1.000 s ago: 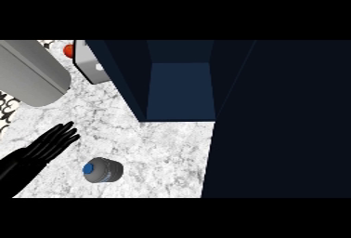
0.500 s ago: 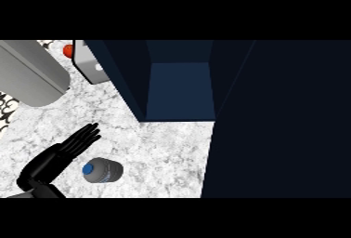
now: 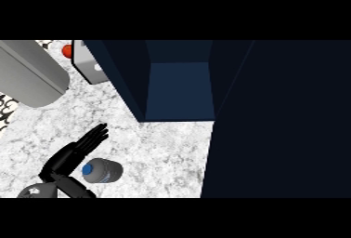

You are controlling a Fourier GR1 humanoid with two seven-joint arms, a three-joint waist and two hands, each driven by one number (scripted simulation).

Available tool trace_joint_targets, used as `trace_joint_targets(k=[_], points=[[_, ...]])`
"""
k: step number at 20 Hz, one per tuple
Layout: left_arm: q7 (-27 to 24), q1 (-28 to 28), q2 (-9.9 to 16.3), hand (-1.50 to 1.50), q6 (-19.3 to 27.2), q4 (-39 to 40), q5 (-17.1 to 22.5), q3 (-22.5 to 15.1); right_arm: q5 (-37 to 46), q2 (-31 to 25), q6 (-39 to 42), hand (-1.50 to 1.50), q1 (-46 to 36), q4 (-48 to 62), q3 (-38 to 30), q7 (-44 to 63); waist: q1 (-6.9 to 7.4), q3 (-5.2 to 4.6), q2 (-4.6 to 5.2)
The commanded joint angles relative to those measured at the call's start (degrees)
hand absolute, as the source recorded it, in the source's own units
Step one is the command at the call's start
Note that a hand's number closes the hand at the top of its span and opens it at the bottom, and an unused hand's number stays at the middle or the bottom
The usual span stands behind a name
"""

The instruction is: Pick up the bottled water, place it into the cabinet and close the cabinet

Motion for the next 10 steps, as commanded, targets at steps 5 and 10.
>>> trace_joint_targets(k=[5,10], points=[[-17.39,-6.17,-0.01,-1.50,2.96,17.81,-5.33,-3.45,0.77,-1.85,-0.14,-1.50,-0.70,-5.80,-1.69,3.96,-0.33,-0.05,0.17],[-19.56,-7.65,-0.18,-1.50,3.55,20.14,-4.39,-4.90,3.66,-1.45,-1.46,-1.50,-0.24,-3.96,0.08,1.70,0.11,0.02,0.00]])
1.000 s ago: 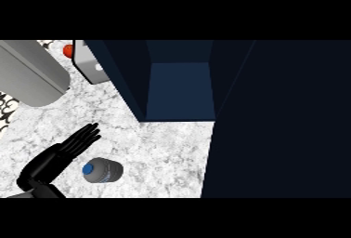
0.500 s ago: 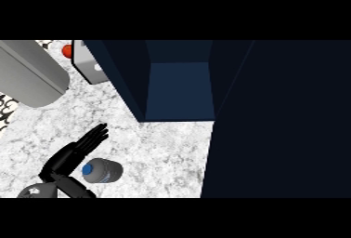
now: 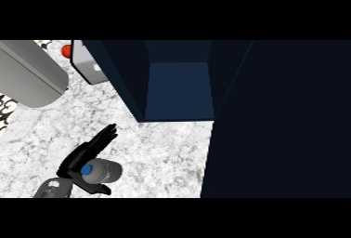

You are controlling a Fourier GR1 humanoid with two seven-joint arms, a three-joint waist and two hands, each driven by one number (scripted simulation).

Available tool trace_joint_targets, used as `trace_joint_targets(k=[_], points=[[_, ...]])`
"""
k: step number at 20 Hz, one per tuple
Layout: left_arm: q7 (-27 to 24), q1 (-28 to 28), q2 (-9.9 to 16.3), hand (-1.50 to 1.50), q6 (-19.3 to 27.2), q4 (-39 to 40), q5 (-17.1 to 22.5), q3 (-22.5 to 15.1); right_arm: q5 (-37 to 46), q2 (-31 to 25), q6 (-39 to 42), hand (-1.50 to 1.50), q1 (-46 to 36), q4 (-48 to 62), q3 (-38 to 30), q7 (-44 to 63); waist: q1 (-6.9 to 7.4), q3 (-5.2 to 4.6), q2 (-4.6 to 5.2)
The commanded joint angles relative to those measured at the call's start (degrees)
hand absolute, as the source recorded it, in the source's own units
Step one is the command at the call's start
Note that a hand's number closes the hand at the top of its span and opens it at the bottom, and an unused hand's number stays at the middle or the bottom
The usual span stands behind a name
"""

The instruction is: Pick up the bottled water, place it into the cabinet and close the cabinet

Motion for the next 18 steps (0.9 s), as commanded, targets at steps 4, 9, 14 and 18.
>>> trace_joint_targets(k=[4,9,14,18], points=[[-10.45,-5.22,-0.36,-1.50,-3.52,10.93,0.90,-0.05,1.88,-2.26,0.34,-1.50,1.87,-6.00,-0.39,2.08,-0.42,-0.03,0.08],[-14.22,-5.53,-1.45,1.50,-4.12,11.91,1.83,-1.49,-0.62,-3.27,1.13,-1.50,1.81,-5.17,-1.30,0.18,-0.31,-0.01,0.09],[-12.39,-7.67,-2.73,1.50,-6.52,12.60,2.46,-3.83,2.97,-1.60,-1.73,-1.50,1.53,-5.28,2.67,1.74,-0.32,-0.03,-0.08],[-19.28,-4.08,-2.94,1.50,2.13,3.94,-4.22,-11.24,0.66,-2.86,-0.88,-1.50,1.29,-2.41,-0.58,-0.79,0.54,0.09,-0.31]])
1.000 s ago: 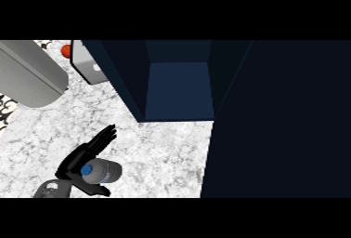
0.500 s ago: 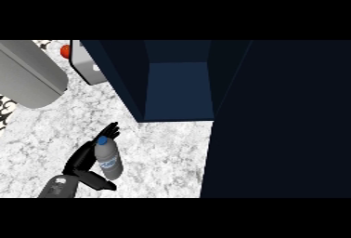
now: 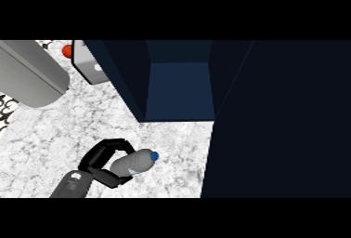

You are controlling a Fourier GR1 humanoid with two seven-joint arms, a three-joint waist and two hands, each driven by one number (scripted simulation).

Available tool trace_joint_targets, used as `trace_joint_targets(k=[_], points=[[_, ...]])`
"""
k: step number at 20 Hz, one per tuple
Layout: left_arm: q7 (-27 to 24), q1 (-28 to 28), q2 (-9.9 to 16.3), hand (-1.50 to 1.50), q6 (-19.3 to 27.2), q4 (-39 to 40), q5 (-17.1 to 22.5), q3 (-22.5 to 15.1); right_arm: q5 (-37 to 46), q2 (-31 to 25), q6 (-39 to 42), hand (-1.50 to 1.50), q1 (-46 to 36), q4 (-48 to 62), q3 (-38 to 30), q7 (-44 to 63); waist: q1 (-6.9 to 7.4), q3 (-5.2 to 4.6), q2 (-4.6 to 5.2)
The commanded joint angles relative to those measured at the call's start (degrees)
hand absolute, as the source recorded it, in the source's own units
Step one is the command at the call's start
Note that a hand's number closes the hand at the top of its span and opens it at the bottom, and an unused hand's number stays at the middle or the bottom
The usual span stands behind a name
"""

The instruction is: Pick up the bottled water, place it into the cabinet and close the cabinet

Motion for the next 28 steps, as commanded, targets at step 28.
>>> trace_joint_targets(k=[28], points=[[16.00,1.06,-9.68,1.50,49.01,-32.91,31.07,-19.44,6.23,-2.12,-3.10,-1.50,4.85,-5.50,6.15,-0.40,0.21,0.09,-0.18]])
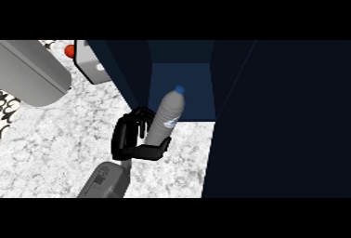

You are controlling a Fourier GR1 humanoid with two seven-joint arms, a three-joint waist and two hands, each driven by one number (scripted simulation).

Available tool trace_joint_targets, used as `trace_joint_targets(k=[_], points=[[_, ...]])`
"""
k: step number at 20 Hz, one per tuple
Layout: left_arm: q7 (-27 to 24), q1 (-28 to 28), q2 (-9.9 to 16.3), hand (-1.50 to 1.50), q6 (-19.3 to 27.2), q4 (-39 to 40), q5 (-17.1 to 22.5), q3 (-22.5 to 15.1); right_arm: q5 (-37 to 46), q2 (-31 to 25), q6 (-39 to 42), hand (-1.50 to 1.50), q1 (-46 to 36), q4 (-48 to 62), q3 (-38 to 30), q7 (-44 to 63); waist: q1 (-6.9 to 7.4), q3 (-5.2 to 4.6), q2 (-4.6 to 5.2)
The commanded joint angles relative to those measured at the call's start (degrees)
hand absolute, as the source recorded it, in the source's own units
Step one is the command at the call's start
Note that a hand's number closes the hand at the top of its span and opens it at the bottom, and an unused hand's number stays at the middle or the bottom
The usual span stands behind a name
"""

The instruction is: Pick up the bottled water, place it into the cabinet and close the cabinet

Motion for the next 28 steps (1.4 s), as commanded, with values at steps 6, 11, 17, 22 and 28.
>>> trace_joint_targets(k=[6,11,17,22,28], points=[[12.84,-5.87,-0.06,1.50,11.90,-9.04,4.38,-8.02,4.96,-0.68,-1.07,-1.50,1.59,-6.22,2.31,2.73,0.12,-0.02,0.05],[12.27,-14.23,-0.06,1.50,17.52,-0.89,5.32,-9.22,-1.97,-3.41,1.32,-1.50,3.65,-6.56,-4.10,-1.15,-0.28,0.01,0.23],[12.10,-24.37,-0.06,1.50,17.08,10.95,8.61,-4.74,-2.31,-3.78,1.06,-1.50,6.19,-6.42,-3.55,-1.74,-0.74,0.00,0.38],[13.86,-24.54,-0.06,1.50,21.78,11.65,13.01,-7.64,-3.00,-4.56,2.33,-1.50,9.41,-6.59,-3.52,-5.04,-0.96,0.03,0.28],[9.42,-31.97,-0.06,1.50,24.55,23.00,17.37,-6.09,-0.93,-2.39,0.53,-1.50,5.10,-7.03,-2.77,-0.27,-1.21,-0.05,0.48]])
